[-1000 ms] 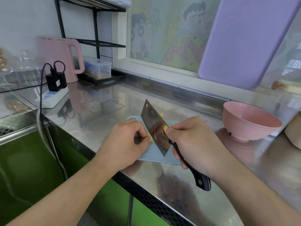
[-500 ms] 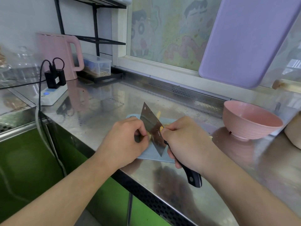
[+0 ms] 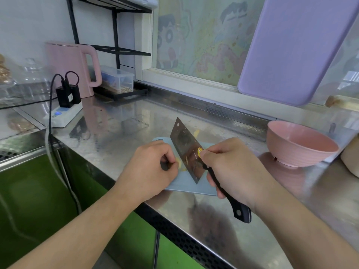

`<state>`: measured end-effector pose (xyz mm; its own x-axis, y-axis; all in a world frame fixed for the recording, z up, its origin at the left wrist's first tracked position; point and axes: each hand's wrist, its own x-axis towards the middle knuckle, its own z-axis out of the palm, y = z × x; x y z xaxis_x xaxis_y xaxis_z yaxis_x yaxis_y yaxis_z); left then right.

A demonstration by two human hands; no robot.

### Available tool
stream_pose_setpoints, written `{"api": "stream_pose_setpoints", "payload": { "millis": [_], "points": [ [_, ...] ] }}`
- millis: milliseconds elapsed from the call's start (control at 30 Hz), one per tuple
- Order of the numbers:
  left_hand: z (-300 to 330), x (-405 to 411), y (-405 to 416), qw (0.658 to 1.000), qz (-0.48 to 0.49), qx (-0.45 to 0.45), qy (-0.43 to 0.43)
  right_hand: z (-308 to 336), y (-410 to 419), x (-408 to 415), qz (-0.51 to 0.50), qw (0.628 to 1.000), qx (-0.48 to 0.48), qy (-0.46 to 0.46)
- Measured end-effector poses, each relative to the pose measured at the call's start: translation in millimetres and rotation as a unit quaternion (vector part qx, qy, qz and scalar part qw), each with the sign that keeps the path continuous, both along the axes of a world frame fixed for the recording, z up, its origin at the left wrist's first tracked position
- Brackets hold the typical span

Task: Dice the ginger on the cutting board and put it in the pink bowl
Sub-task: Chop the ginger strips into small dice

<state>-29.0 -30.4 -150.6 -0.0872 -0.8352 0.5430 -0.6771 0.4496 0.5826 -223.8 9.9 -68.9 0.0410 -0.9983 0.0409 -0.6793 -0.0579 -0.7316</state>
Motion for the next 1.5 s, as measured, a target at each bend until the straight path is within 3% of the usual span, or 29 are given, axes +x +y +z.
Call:
{"api": "stream_pose_setpoints", "payload": {
  "millis": [267,633,1500],
  "points": [
    [1,0,1,1.0,-0.001,0.002,0.0,0,3,3,0.011,1.0,0.013,-0.003],
    [2,0,1,1.0,-0.004,-0.011,-0.019,-7,-7,22,0.015,0.998,0.003,0.062],
    [2,0,2,0.999,-0.01,0.007,-0.036,-8,0,10,0.014,0.999,0.011,0.026]
  ]
}}
